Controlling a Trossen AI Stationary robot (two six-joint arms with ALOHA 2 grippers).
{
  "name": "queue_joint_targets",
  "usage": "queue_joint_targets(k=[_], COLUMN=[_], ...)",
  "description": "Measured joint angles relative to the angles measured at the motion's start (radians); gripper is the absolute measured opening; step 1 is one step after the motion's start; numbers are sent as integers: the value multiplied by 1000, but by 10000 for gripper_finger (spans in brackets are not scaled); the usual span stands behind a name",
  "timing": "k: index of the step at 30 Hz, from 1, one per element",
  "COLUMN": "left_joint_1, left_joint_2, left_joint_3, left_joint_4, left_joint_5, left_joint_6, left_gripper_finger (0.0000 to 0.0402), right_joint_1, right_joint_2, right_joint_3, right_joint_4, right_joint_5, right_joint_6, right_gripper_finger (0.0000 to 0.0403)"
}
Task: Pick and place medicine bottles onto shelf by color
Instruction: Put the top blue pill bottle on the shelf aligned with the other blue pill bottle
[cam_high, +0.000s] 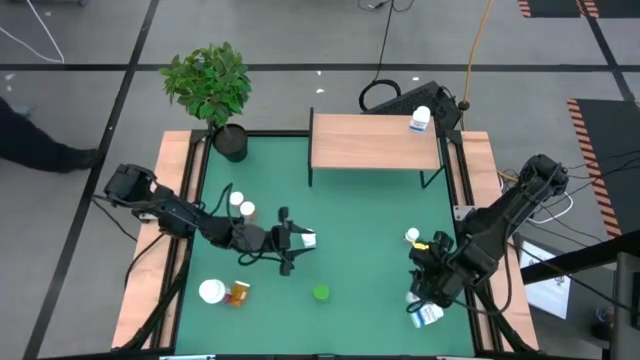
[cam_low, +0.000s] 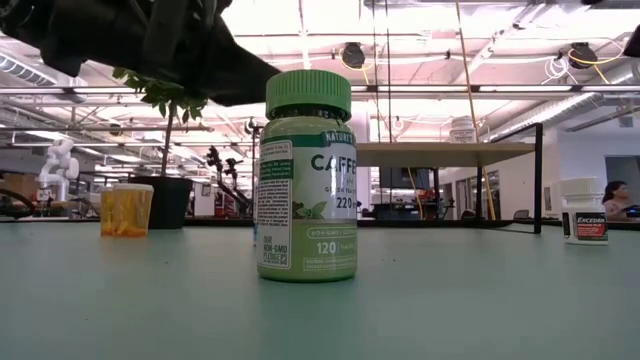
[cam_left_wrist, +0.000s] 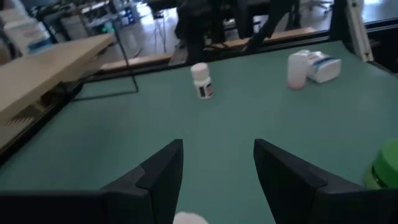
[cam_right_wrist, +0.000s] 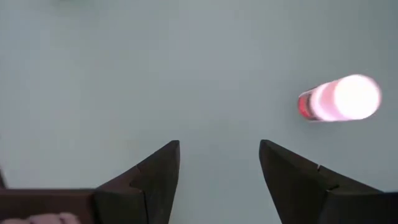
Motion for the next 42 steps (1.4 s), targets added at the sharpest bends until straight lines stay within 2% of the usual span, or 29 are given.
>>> queue_joint_targets(k=[4, 6, 8, 11, 14, 17, 21, 28, 33, 38, 42], left_joint_1=[-20, -32, -42, -59, -63, -65, -63, -57, -57, -57, -57], left_joint_2=[-25, -47, -69, -113, -157, -200, -221, -222, -222, -222, -222], left_joint_3=[-1, -1, -1, -2, -1, -1, -1, -2, -2, -2, -2], left_joint_4=[-37, -78, -90, -151, -219, -300, -422, -554, -575, -583, -591], left_joint_5=[-42, -51, -60, -61, -63, -73, -74, -117, -118, -131, -154], left_joint_6=[-6, 5, 6, 18, 19, -8, -61, -170, -191, -199, -201], left_gripper_finger=[200, 200, 200, 200, 200, 200, 200, 200, 200, 200, 200], right_joint_1=[-43, -75, -126, -208, -310, -399, -460, -496, -500, -508, -518], right_joint_2=[0, -1, -1, 3, 63, 142, 268, 485, 564, 615, 681], right_joint_3=[0, -10, -46, -160, -267, -286, -218, -55, 3, 2, 3], right_joint_4=[10, 132, 360, 815, 1261, 1467, 1512, 1513, 1552, 1632, 1685], right_joint_5=[103, 197, 279, 397, 334, 260, 249, 250, 248, 250, 261], right_joint_6=[-27, -93, -238, -457, -680, -754, -807, -899, -938, -910, -873], right_gripper_finger=[213, 213, 212, 212, 212, 212, 212, 218, 264, 322, 339])
